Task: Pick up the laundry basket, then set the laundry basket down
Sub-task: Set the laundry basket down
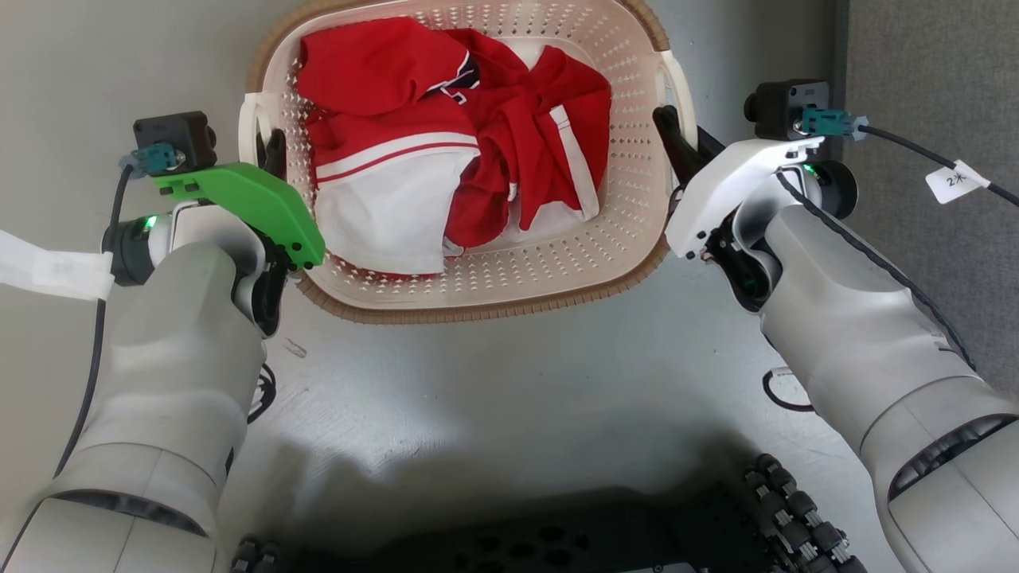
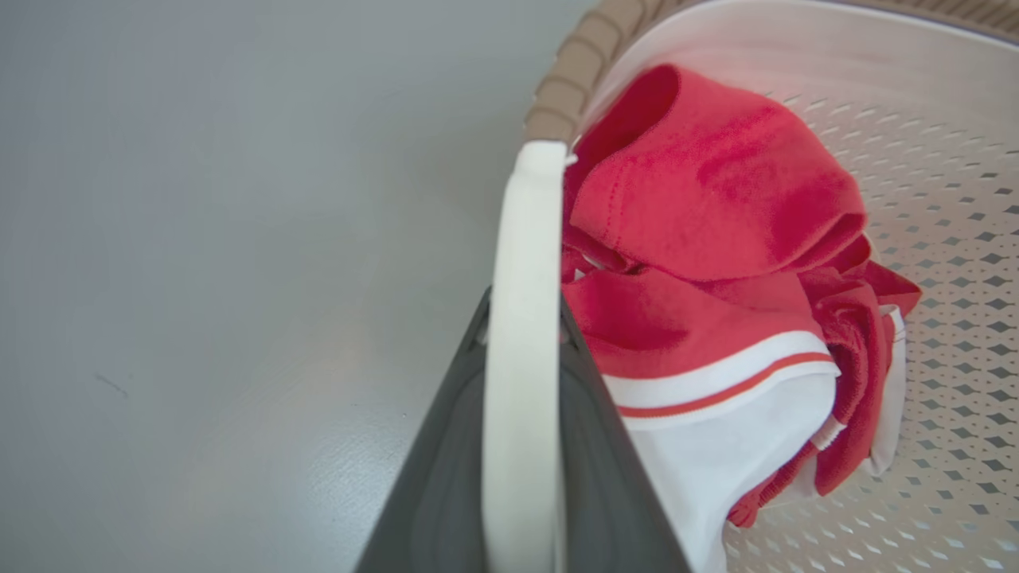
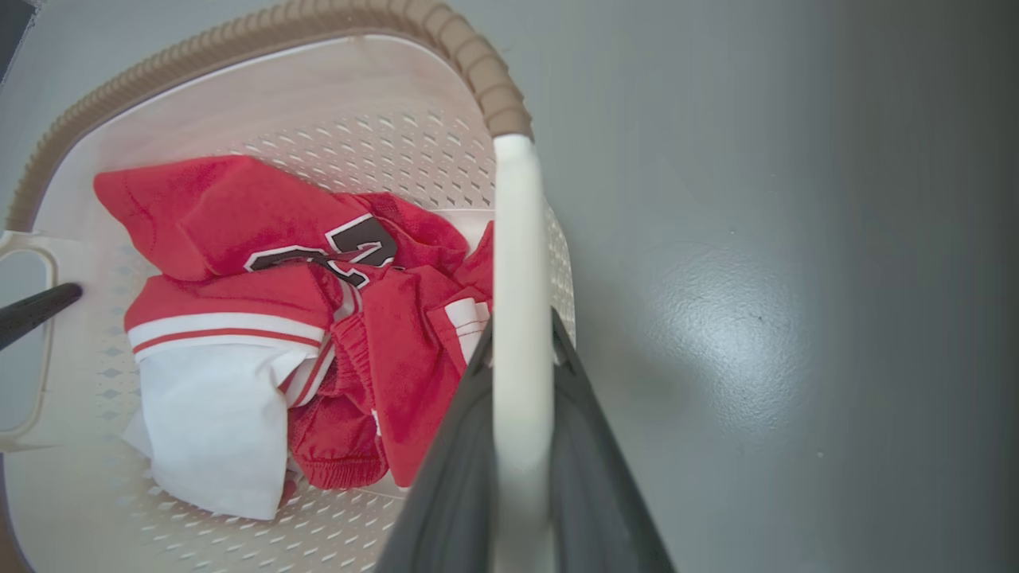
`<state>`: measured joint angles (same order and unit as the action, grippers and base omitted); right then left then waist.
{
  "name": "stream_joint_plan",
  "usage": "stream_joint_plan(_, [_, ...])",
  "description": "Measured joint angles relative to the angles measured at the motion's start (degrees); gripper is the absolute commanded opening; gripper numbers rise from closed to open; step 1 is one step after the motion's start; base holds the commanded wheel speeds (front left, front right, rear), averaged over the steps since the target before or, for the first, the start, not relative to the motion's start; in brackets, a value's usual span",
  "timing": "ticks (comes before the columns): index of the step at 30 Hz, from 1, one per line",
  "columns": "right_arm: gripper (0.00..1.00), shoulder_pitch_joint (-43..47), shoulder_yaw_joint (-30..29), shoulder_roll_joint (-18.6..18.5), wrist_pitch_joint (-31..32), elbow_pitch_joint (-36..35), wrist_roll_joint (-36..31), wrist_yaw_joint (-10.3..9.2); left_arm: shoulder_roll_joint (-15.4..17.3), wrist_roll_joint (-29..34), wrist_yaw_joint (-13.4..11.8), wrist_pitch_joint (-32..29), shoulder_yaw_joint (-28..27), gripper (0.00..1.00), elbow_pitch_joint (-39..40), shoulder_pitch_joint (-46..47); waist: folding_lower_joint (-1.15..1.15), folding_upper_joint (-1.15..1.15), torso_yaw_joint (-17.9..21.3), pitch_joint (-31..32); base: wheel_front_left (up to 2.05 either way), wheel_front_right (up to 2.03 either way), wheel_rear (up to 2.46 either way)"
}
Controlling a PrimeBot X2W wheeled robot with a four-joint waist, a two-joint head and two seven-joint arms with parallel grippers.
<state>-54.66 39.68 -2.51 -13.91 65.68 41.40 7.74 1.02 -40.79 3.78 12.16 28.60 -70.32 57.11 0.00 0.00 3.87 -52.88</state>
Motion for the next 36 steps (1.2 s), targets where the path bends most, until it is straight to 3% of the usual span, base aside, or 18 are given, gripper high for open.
stream_joint_plan(22, [0.00,-0.1,0.6,-0.1,-0.7,0.0,0.5,0.00,0.0,0.0,1.3,0.0,0.0,0.00,-0.9,1.4,0.00,0.00,-0.2,-0.7,0.00,0.00,0.00])
stream_joint_plan(23, [0.19,-0.1,0.7,-0.2,-0.7,-0.2,0.5,-0.01,0.0,0.0,1.5,0.0,0.1,0.00,-0.9,1.4,0.00,0.00,-0.2,-0.6,0.00,0.00,0.00])
stream_joint_plan(24, [1.00,-0.1,0.9,-0.3,-0.7,-0.5,0.5,-0.01,0.0,-0.1,1.6,0.0,0.1,0.42,-1.0,1.5,0.00,0.00,-0.2,-0.6,0.00,0.00,0.00])
stream_joint_plan(25, [1.00,-0.1,0.9,-0.4,-0.7,-0.7,0.7,-0.02,0.0,-0.2,1.6,0.0,-0.1,1.00,-1.3,1.5,0.00,0.00,-0.3,-0.5,0.00,0.00,0.00])
stream_joint_plan(29, [1.00,-0.1,1.2,-1.7,-0.7,-1.0,1.0,-0.12,1.7,-0.4,1.7,0.0,-0.3,1.00,-1.6,1.6,0.00,0.00,-0.3,-0.2,0.00,0.00,0.00])
stream_joint_plan(36, [1.00,0.2,1.7,-1.7,-0.7,-2.1,1.2,-0.23,1.6,-0.4,1.8,0.0,-0.1,1.00,-1.6,1.6,0.00,0.00,-0.5,1.0,0.00,0.00,0.00])
